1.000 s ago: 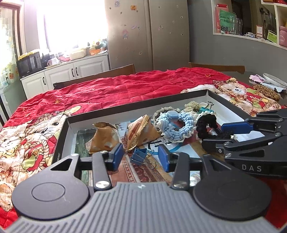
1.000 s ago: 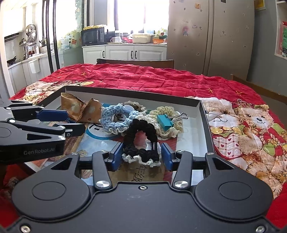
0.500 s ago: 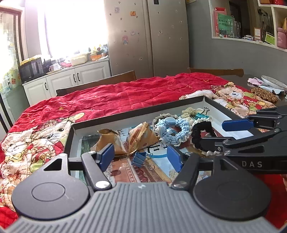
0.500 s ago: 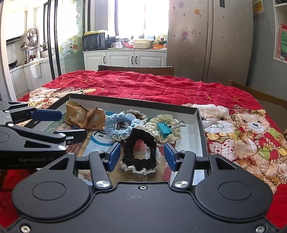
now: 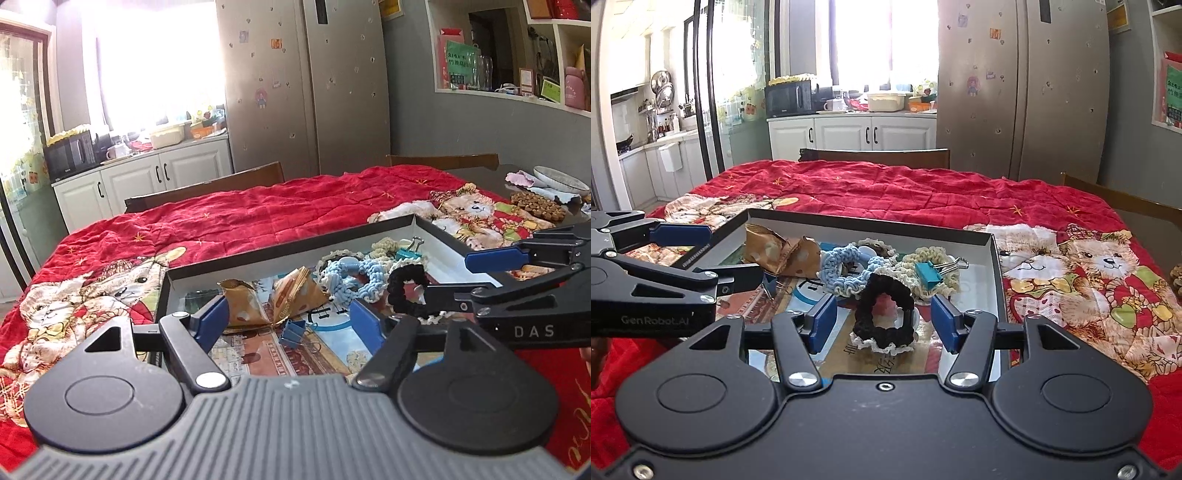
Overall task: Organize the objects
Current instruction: 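Withdraw both open tools from the box, then move left tool to brown pompom hair tie while right tool reaches the other pompom tie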
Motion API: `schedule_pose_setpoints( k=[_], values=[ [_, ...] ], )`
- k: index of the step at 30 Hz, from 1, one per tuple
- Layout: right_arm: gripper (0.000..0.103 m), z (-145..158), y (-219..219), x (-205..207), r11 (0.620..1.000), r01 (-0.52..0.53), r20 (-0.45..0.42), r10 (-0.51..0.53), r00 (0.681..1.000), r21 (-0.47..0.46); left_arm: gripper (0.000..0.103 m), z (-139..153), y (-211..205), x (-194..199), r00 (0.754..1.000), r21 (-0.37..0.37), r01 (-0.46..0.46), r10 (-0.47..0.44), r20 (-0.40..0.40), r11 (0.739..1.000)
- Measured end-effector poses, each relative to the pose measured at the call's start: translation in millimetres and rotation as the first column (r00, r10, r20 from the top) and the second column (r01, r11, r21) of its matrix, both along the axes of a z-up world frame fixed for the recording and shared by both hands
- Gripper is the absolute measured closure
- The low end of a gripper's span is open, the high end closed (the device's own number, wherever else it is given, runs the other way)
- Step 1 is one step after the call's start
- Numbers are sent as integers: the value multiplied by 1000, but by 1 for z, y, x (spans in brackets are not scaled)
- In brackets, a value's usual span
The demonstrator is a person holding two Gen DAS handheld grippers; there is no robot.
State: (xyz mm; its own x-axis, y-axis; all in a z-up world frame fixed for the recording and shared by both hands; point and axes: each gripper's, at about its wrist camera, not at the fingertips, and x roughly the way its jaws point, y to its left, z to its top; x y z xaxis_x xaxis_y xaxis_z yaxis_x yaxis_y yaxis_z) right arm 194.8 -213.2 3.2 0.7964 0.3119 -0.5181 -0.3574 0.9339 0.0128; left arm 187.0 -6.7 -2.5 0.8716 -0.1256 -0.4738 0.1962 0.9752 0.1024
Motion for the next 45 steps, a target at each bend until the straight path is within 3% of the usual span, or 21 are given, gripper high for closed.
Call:
schedule_pose_setpoints(
  k=[25, 45],
  values=[
    [39, 29, -9, -79, 996, -91, 74, 91, 993, -5, 17, 32, 10, -69, 993, -4, 84, -84, 81, 996],
    [33, 5, 2, -124, 981, -194, 51, 195, 980, -23, 17, 4, 26, -107, 991, 4, 131, -131, 4, 991]
  ],
)
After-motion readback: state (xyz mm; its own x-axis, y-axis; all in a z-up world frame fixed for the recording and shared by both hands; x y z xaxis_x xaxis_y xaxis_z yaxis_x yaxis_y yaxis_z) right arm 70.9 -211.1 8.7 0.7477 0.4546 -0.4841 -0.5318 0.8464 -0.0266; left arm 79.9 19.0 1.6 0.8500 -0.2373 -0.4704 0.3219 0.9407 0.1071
